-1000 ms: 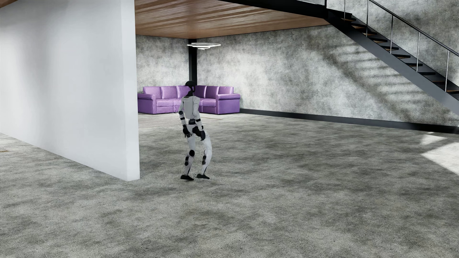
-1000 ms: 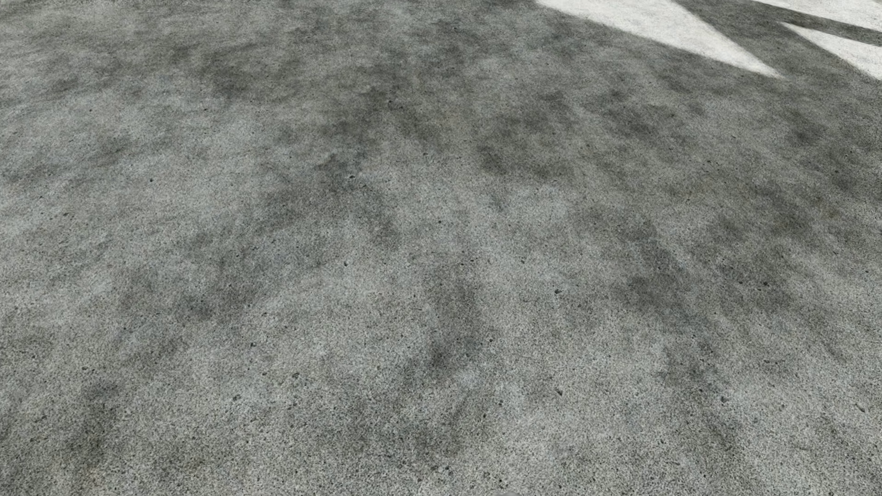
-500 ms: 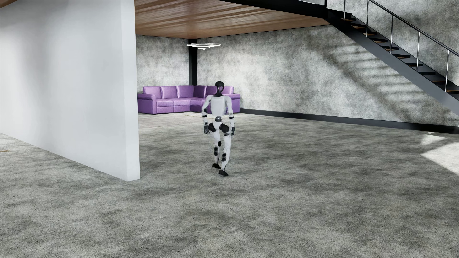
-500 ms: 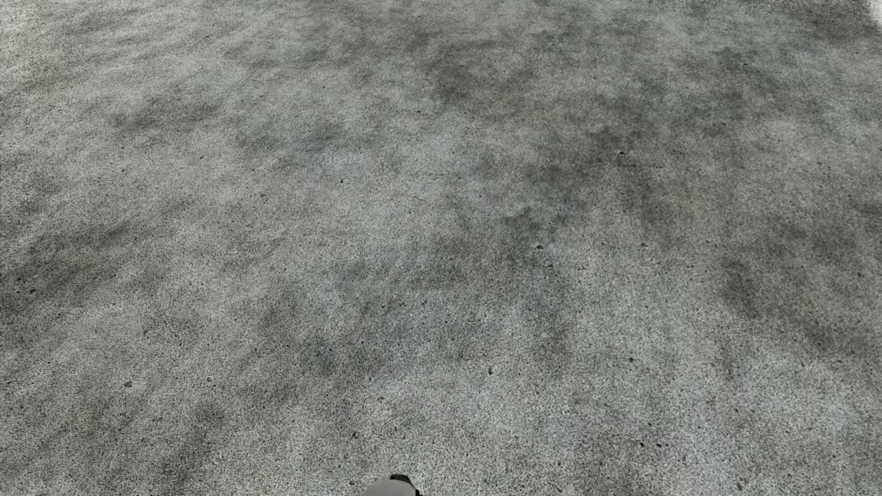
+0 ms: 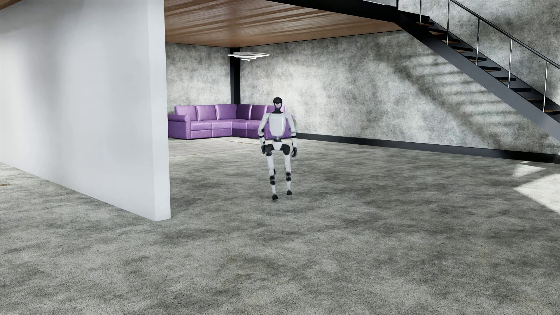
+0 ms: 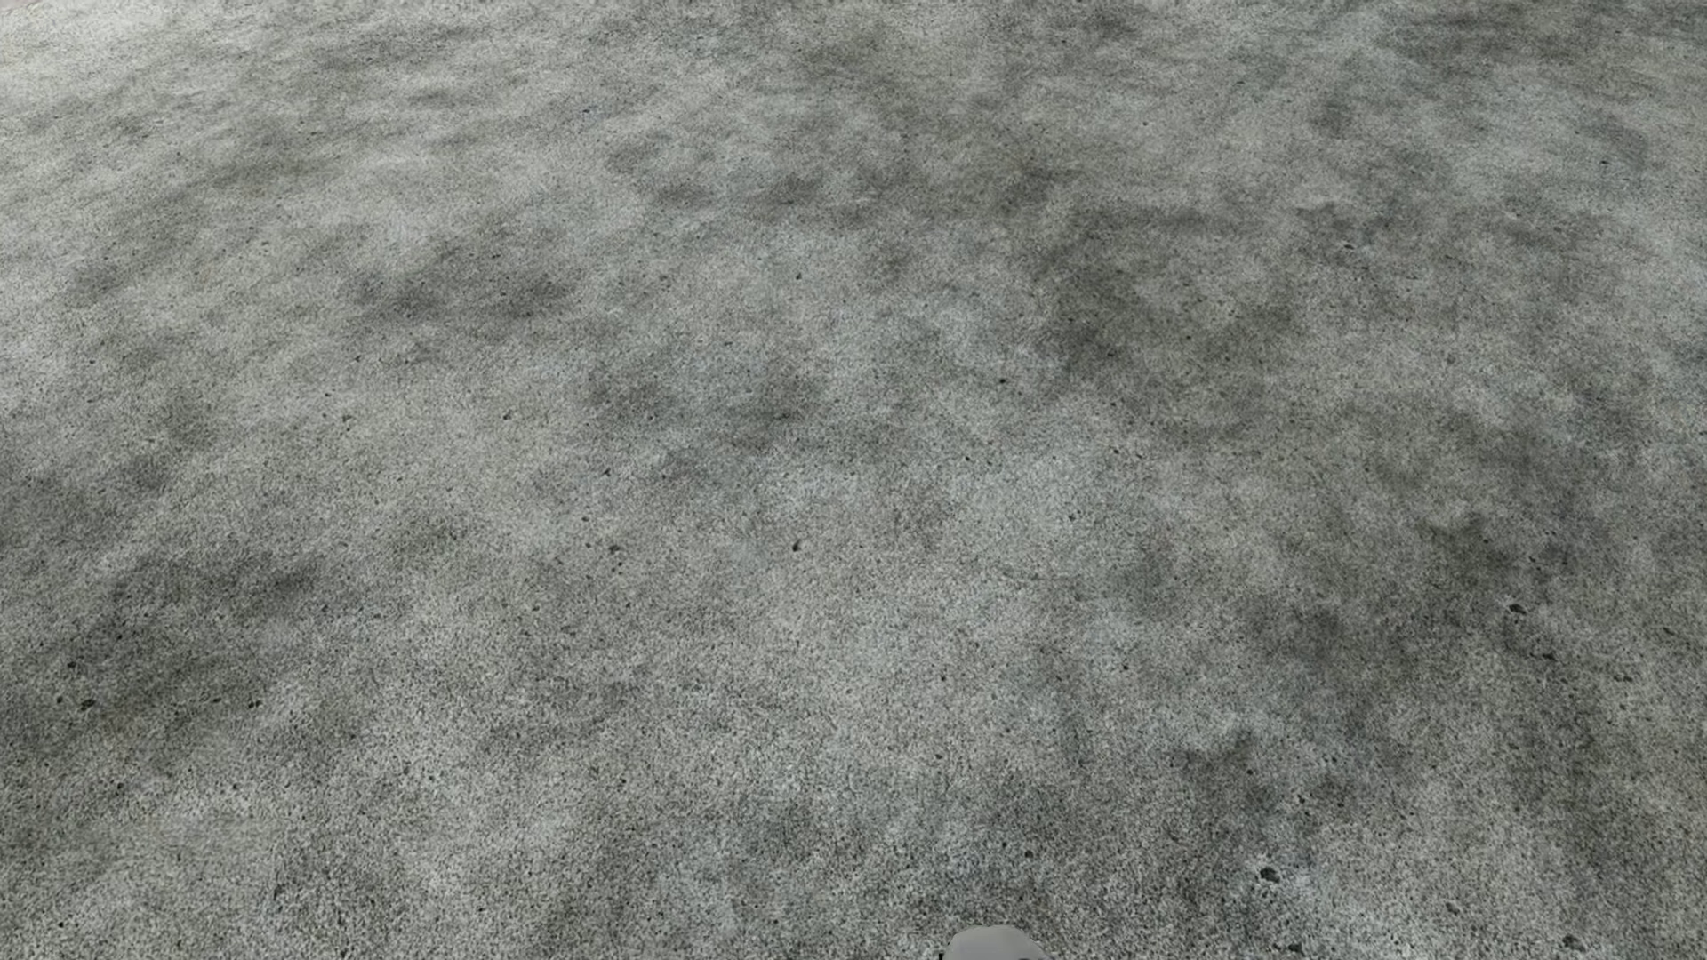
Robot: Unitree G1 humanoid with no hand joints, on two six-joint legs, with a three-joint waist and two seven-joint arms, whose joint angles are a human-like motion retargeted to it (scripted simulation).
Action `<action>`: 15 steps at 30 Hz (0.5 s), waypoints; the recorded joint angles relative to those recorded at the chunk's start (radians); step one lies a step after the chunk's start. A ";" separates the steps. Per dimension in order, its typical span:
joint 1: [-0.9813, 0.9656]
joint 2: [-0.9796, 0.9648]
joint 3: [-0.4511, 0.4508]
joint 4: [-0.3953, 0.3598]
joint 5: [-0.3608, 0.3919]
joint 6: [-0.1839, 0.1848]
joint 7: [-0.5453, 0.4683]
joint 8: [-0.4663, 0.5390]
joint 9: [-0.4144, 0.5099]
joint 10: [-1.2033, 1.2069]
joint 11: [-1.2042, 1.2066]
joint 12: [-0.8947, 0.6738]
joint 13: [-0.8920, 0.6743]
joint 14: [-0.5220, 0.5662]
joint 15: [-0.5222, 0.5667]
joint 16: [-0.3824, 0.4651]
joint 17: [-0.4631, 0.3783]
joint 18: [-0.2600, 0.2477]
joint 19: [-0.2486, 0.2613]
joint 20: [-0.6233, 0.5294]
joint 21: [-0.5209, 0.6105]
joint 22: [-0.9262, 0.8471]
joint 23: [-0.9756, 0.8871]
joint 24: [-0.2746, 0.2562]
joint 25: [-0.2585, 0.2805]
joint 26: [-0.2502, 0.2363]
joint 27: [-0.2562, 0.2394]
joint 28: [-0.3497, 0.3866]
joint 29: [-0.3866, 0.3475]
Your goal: Approach the sofa
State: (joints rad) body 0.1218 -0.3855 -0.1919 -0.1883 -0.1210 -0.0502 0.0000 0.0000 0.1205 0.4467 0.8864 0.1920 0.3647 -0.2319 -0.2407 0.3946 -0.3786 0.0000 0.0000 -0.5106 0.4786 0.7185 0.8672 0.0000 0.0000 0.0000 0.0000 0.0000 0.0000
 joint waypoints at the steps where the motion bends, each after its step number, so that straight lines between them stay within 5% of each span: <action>1: 0.058 -0.039 -0.037 0.020 -0.014 0.010 0.000 0.000 -0.011 -0.023 -0.184 -0.050 0.005 -0.070 0.032 -0.001 -0.002 0.000 0.000 0.016 -0.005 -0.034 -0.005 0.000 0.000 0.000 0.000 0.000 0.000; 3: 0.165 -0.091 -0.085 0.054 -0.052 0.007 0.000 0.000 -0.042 -0.041 -0.417 -0.119 0.024 -0.160 0.039 0.014 0.000 0.000 0.000 0.045 -0.017 -0.113 -0.018 0.000 0.000 0.000 0.000 0.000 0.000; 5: 0.276 -0.138 -0.133 0.114 -0.056 0.010 0.000 0.000 -0.045 0.002 -0.297 -0.111 0.035 -0.137 0.012 0.014 0.005 0.000 0.000 0.094 -0.029 -0.163 0.006 0.000 0.000 0.000 0.000 0.000 0.000; 7: 0.261 -0.195 -0.137 0.172 0.009 0.071 0.000 0.000 -0.083 0.205 -0.076 -0.071 0.026 0.128 0.112 -0.030 0.010 0.000 0.000 0.104 -0.015 -0.089 0.098 0.000 0.000 0.000 0.000 0.000 0.000; 9: 0.109 -0.082 -0.097 0.186 0.080 0.080 0.000 0.000 -0.068 0.612 0.004 -0.038 -0.011 0.436 0.016 -0.044 0.021 0.000 0.000 0.018 -0.011 0.021 0.169 0.000 0.000 0.000 0.000 0.000 0.000; 12: -0.219 0.212 0.054 0.126 0.110 0.030 0.000 0.000 -0.047 0.945 -0.156 0.006 -0.054 0.314 -0.013 -0.047 0.029 0.000 0.000 -0.102 -0.005 0.159 0.102 0.000 0.000 0.000 0.000 0.000 0.000; 15: -0.456 0.466 0.222 0.090 0.089 -0.021 0.000 0.000 -0.033 0.515 -0.301 0.107 -0.103 0.529 -0.001 -0.025 0.009 0.000 0.000 -0.173 -0.029 0.228 -0.051 0.000 0.000 0.000 0.000 0.000 0.000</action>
State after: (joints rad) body -0.3343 0.0806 0.0303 -0.0984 -0.0321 -0.0712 0.0000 0.0000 0.0873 0.9618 0.5855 0.2994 0.2618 0.2966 -0.2421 0.3699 -0.3696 0.0000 0.0000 -0.6838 0.4494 0.9469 0.8158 0.0000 0.0000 0.0000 0.0000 0.0000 0.0000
